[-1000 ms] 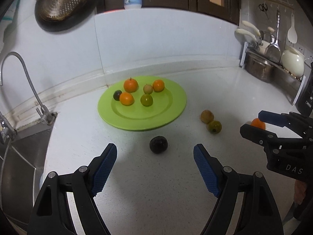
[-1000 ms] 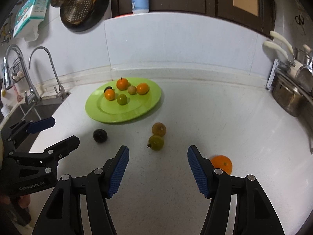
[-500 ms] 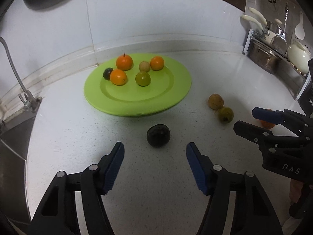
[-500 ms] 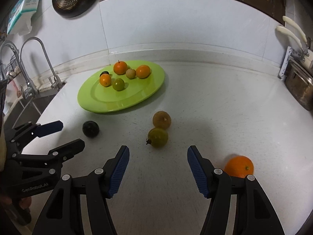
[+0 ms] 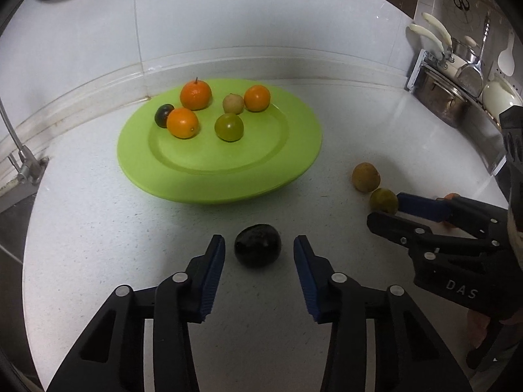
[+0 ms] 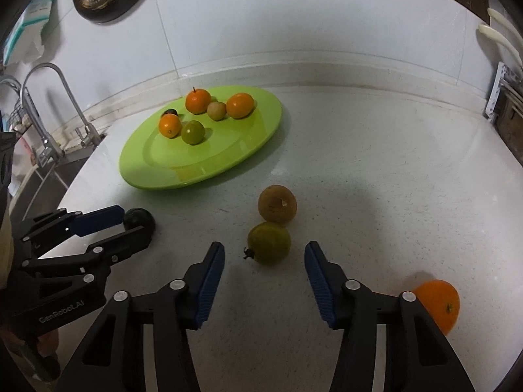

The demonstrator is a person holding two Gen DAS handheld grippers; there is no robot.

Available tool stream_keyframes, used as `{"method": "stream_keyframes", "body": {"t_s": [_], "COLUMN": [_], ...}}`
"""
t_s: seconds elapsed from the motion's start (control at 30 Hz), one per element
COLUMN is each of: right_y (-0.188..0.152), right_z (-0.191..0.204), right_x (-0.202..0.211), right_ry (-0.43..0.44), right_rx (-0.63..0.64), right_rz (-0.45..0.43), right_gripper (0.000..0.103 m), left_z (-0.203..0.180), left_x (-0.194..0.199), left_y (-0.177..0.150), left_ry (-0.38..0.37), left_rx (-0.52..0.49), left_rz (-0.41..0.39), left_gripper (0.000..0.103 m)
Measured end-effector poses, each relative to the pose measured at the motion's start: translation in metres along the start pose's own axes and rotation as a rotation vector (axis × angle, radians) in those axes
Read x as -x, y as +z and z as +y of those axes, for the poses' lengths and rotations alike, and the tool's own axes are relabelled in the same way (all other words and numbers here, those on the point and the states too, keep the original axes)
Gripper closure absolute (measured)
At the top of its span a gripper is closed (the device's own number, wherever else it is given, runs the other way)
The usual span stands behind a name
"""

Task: Organize fruits
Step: 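Close the left tool on the dark plum while the right tool lowers around the citrus, then close the right tool on the green-yellow citrus and lift it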

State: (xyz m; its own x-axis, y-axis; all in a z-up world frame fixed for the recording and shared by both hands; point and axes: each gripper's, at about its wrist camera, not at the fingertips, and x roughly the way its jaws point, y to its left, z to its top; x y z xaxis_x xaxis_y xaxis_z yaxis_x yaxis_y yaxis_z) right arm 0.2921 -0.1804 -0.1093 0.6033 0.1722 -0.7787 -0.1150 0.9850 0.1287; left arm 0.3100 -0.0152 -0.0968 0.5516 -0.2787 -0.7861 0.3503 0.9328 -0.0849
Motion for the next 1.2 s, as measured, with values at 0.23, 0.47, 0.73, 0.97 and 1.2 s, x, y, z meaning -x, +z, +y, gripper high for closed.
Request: {"method": "stream_keyframes", "body": {"t_s": [0.23,0.47,0.73,0.97,1.2], "right_y": [0.003,0.002,0.003,0.005,0.001], "right_z": [-0.002,-0.002,0.0,0.006,0.007], "right_x": [-0.005,-0.006,0.004,0.023,0.031], "right_ry": [0.011,0.013,0.01,0.017,0.012], "right_rx": [-0.011,-0.007,0.008,0.032,0.034], "right_rz": [0.009,0.011,-0.014,-0.056,-0.076], "right_gripper": [0.064,0.072,0.073,0.077,0.081], "left_z": [-0.002,-0.002,-0.005,-0.007,-0.009], "left_x": [-0.004,-0.003,0.01,0.03,0.039], "left_y": [0.004,0.004,0.004,0.006,0.001], "left_ry": [0.005,0.021,0.026,0.027,0.028], "left_rx": [-0.003,-0.007,-0.021,-0.025,-0.022], "left_rz": [0.0,0.001,-0.029,-0.075,-0.085], "left_gripper": [0.069,0.073,0.073,0.073,0.073]}}
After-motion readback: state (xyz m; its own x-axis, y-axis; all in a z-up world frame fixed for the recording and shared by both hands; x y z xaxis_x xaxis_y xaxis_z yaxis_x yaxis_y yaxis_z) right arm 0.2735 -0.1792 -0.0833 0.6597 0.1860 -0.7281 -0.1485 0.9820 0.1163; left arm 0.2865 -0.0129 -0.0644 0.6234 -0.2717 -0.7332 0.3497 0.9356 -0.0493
